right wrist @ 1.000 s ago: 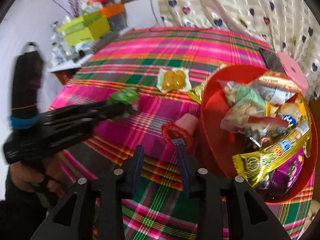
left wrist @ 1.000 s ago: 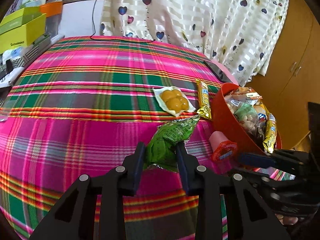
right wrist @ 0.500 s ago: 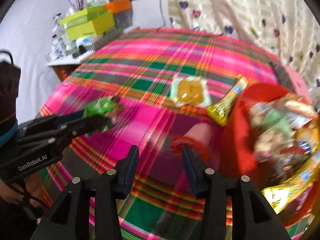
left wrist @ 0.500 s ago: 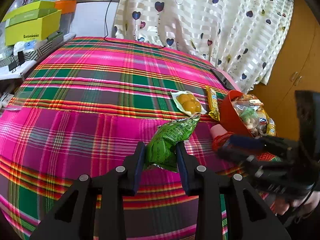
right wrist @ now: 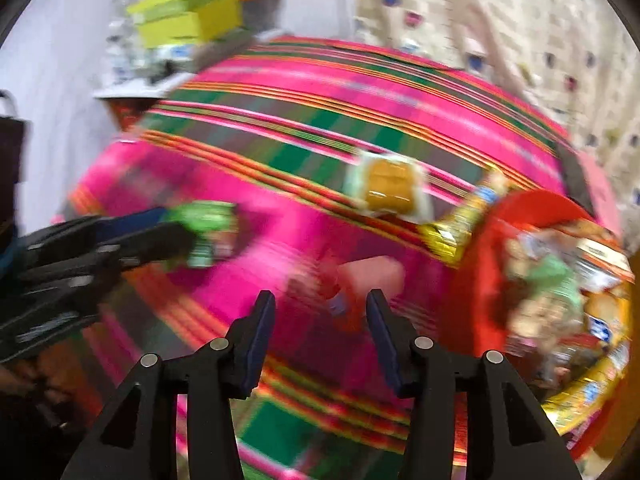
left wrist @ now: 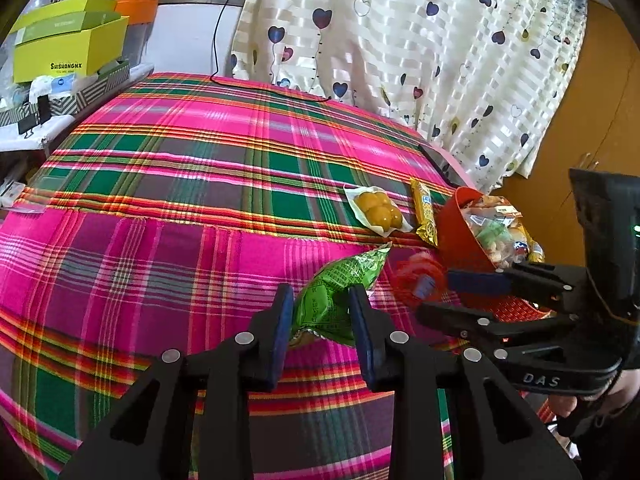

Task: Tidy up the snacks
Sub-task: 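Close the left tool on the green packet while the right tool grasps the pink cup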

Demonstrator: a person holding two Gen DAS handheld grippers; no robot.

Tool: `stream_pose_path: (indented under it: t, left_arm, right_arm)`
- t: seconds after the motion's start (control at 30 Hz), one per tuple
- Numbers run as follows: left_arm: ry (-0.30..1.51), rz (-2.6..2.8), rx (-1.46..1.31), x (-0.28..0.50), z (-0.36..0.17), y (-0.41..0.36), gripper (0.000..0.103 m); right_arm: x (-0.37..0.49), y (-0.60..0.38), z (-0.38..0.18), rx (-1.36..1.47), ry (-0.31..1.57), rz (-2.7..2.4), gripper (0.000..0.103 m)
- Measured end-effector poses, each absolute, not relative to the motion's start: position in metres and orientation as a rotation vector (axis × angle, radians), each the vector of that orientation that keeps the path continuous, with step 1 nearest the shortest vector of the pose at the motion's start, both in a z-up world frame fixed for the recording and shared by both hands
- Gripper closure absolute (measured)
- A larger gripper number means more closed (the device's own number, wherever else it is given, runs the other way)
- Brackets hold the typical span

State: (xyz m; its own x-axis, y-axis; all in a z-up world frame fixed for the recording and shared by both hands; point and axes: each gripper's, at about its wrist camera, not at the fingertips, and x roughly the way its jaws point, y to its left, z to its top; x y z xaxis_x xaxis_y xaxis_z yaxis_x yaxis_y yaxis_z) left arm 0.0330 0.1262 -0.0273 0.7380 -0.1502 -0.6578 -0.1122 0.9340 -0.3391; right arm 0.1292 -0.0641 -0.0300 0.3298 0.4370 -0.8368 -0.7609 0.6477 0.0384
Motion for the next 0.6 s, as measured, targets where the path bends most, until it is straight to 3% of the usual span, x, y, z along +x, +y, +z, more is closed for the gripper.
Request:
stream_pose_path:
  t: [0.6]
  left_arm:
    - [0.764,-0.051,-0.345,0.050,-0.031,0.121,0.073]
  right_arm:
    - [0.176,-0.034,-0.043,-0.444,0.956,0.737,0.053]
